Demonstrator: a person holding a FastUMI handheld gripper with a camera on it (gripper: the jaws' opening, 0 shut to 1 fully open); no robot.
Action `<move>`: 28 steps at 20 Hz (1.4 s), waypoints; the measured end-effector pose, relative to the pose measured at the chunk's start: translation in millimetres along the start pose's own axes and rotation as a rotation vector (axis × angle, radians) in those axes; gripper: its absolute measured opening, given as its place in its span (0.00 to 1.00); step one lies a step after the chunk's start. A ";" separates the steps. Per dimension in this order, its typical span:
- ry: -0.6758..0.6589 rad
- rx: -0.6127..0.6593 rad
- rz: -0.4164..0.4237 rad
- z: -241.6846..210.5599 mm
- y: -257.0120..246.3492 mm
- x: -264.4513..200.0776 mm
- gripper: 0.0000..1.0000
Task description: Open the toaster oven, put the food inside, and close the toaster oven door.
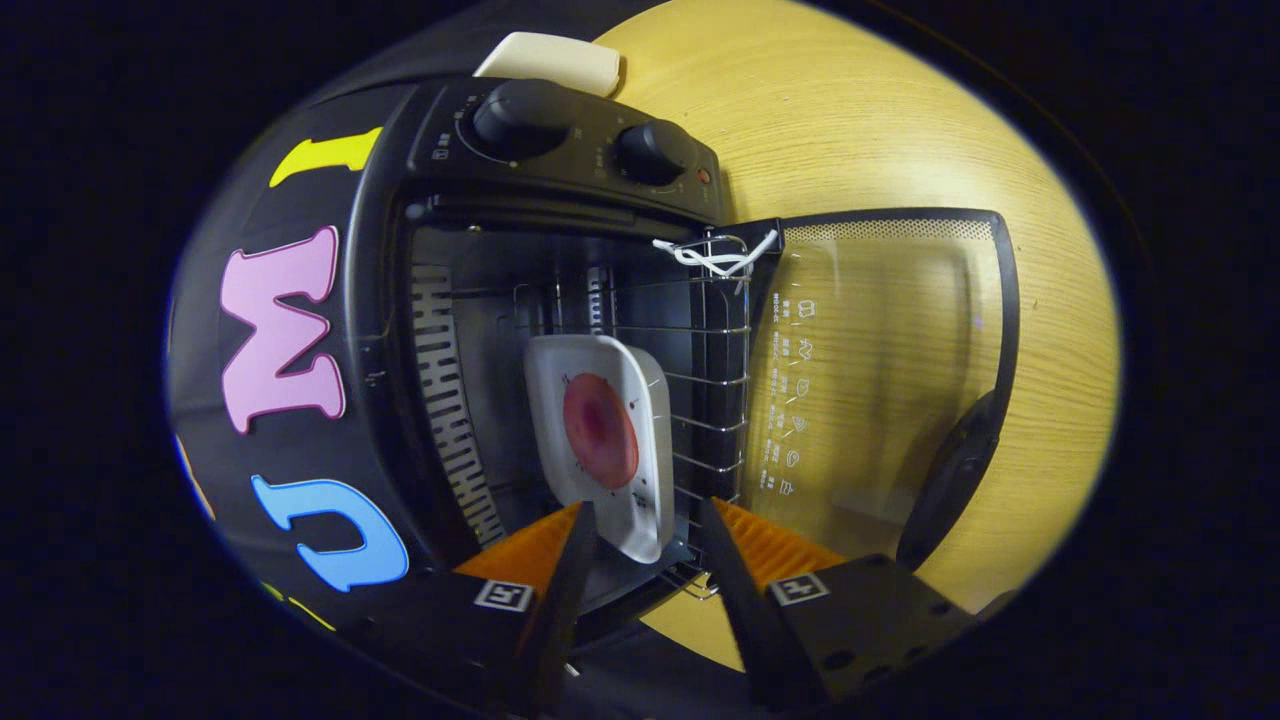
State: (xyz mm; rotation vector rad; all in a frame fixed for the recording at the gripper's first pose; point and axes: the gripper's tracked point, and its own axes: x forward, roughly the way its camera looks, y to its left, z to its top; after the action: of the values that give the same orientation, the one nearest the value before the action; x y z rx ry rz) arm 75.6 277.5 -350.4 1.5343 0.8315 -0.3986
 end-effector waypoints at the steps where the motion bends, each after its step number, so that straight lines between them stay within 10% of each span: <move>1: 0.008 -0.028 -0.008 3.2 -5.0 -6.3 0.86; 2: 0.011 -0.056 -0.001 4.8 -6.5 -12.4 0.98; 9: 0.075 -0.414 0.098 24.5 7.4 -77.8 0.98; 20: 0.104 -1.369 0.064 6.9 -45.9 -155.0 0.99; 28: 0.247 -1.511 -0.074 -6.8 -135.3 -150.3 0.99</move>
State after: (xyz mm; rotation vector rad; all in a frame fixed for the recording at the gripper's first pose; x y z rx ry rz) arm -122.7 237.7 -342.5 0.1283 0.9908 0.3701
